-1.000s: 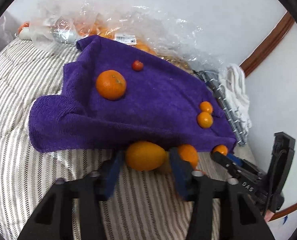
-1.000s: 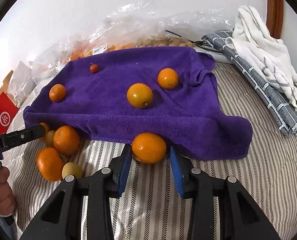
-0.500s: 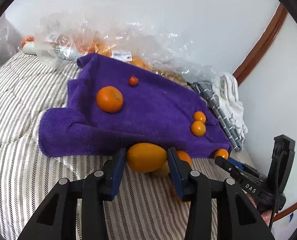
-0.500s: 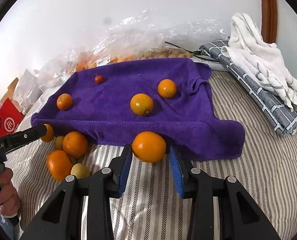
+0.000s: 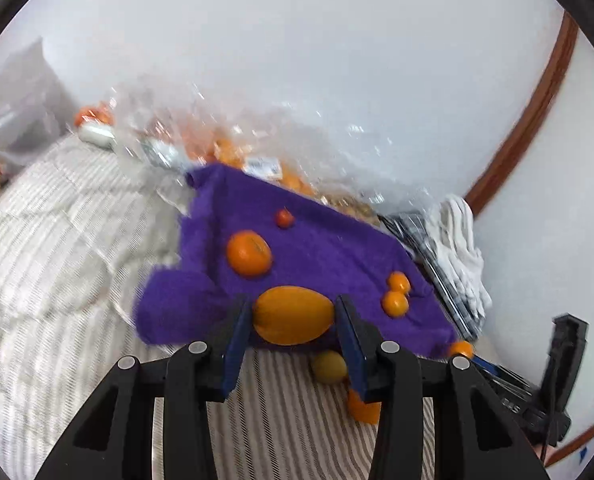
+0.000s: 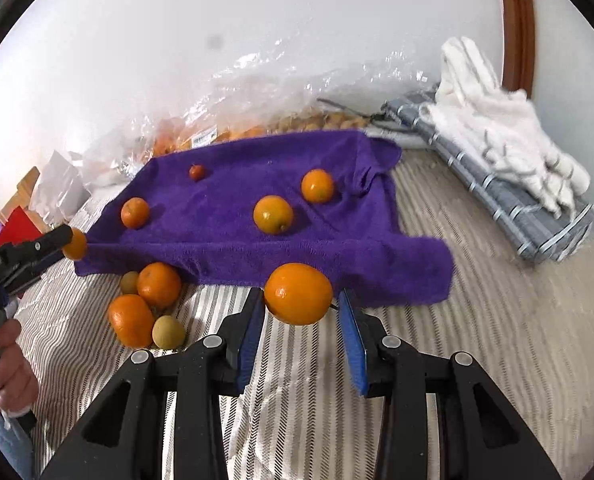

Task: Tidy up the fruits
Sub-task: 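Carry both fruits over the purple towel and open both grippers to drop them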

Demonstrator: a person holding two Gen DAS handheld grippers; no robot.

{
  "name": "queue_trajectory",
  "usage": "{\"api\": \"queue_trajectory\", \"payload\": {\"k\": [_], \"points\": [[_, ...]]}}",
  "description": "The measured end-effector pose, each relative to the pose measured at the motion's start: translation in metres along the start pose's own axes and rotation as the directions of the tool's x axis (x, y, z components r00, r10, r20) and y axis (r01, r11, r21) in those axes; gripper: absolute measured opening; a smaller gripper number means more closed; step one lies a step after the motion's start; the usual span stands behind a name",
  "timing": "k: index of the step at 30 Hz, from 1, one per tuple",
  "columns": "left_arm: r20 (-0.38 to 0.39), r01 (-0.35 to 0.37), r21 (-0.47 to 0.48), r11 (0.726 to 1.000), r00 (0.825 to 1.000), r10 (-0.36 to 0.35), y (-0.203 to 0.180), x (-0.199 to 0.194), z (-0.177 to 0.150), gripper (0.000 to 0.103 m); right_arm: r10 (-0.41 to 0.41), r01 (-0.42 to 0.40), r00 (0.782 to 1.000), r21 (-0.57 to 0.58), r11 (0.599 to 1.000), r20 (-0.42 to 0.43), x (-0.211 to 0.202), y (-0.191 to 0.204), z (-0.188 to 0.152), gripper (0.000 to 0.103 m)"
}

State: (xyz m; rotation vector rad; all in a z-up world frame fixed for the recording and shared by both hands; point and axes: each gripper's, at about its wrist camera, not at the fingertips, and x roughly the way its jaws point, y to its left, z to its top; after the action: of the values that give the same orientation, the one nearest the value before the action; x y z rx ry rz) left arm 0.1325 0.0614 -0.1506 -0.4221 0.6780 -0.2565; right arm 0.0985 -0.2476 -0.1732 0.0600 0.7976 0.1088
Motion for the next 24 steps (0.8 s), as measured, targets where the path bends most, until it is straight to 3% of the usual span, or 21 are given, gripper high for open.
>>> {"api": "queue_trajectory", "payload": {"k": [8,14,18,24], "points": [[0.092,-0.036,0.028,0.999,0.995,0.033,-0.011,-0.031,0.044,0.041,-0.007,0.009,0.997,-0.026,1.000,0.076,-0.020,-0.001,0.044,0.038],[0.124,-0.052,0.059,0.997,0.991,0.045,-0.025,-0.025,0.064,0.041,-0.013,0.019,0.991,-0.042,0.999,0.133,-0.013,-0.001,0.085,0.038],[0.119,-0.069,0.068,0.995,0.991,0.061,-0.031,-0.007,0.067,0.041,0.004,-0.001,0.988,-0.019,1.000,0.155,-0.006,-0.004,0.099,0.038],[0.062,-0.111,0.071,0.991,0.992,0.107,-0.021,0.027,0.050,0.041,0.038,-0.038,0.995,0.005,0.999,0.096,0.028,-0.012,0.085,0.038]]}}
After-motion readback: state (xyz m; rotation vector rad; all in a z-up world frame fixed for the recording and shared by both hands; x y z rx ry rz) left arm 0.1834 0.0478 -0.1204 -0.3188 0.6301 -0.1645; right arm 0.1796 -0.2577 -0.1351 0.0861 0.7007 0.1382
